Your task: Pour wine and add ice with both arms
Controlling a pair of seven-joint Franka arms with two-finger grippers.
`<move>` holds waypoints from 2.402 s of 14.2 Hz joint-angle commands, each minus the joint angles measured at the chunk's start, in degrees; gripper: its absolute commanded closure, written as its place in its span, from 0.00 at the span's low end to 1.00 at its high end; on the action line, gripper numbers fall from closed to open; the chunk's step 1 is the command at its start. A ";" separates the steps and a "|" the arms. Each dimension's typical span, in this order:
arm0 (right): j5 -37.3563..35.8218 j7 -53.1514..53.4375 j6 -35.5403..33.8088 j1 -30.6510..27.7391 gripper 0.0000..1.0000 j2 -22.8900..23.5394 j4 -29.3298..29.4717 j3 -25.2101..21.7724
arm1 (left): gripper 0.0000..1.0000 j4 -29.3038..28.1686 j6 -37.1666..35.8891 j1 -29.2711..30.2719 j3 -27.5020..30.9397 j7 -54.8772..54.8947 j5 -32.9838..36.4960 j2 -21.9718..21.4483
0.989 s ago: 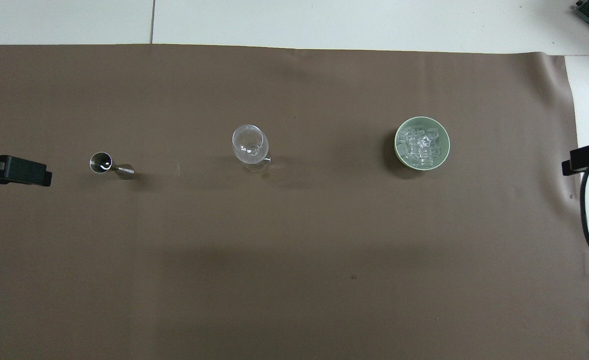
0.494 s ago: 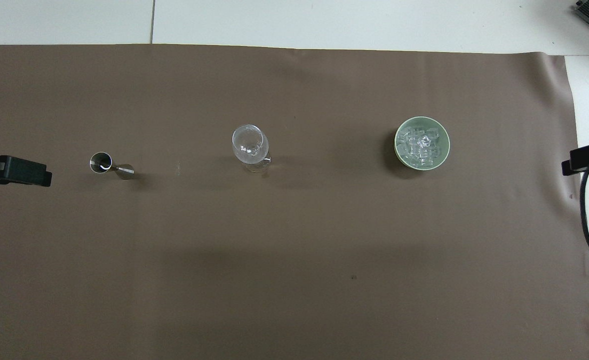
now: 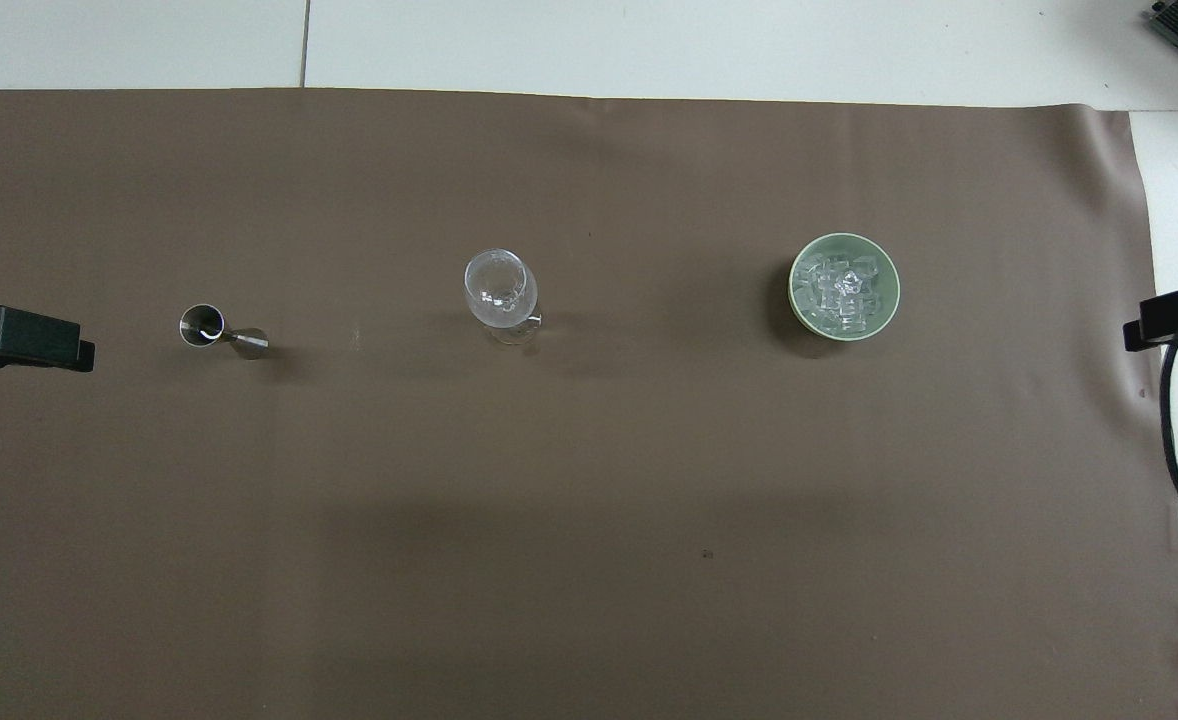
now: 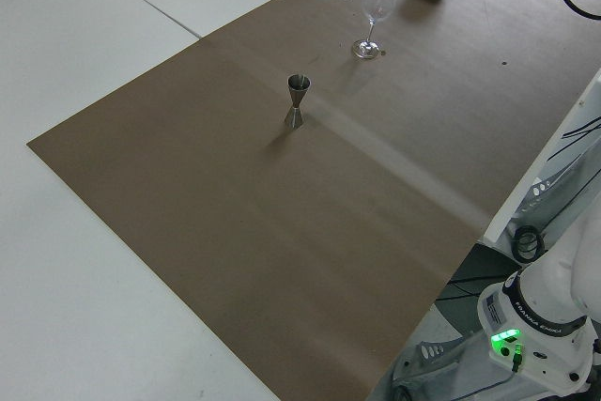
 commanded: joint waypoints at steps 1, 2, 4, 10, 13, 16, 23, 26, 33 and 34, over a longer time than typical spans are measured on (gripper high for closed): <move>-0.11 1.02 0.46 0.01 0.00 -0.40 -0.30 0.06 | 0.00 -0.32 -2.02 0.77 -0.34 -6.03 -0.97 -1.11; -0.11 1.02 0.46 0.01 0.00 -0.40 -0.30 0.06 | 0.00 -0.41 -2.20 0.77 -0.16 -7.71 -1.40 -1.11; -0.11 1.02 0.46 0.01 0.00 -0.40 -0.30 0.06 | 0.00 -0.67 -2.02 0.86 -0.16 -14.01 -1.94 -1.37; -0.11 1.02 0.46 0.01 0.00 -0.40 -0.30 0.06 | 0.00 -1.29 -3.43 1.65 2.56 -25.30 -8.43 -1.46; -0.11 1.02 0.46 0.01 0.00 -0.40 -0.30 0.06 | 0.00 -2.26 -3.78 2.26 4.05 -25.56 -10.63 -0.93; -0.11 1.02 0.46 0.01 0.00 -0.40 -0.30 0.06 | 0.00 -2.34 -3.78 3.40 4.50 -26.62 -12.04 0.03; -0.11 1.02 0.46 0.01 0.00 -0.40 -0.30 0.06 | 0.00 -2.78 -3.78 4.20 14.07 -30.47 -21.52 6.09; -0.11 1.02 0.46 0.01 0.00 -0.40 -0.30 0.06 | 0.00 -4.09 -2.82 4.99 16.98 -34.78 -25.92 8.64; -0.20 1.02 0.46 0.01 0.00 -0.40 -0.30 0.06 | 0.00 -9.90 0.78 7.98 16.98 -41.56 -34.26 9.43; -0.11 1.02 0.46 0.01 0.00 -0.40 -0.30 0.06 | 0.00 -10.08 1.05 7.98 16.98 -41.91 -35.67 9.52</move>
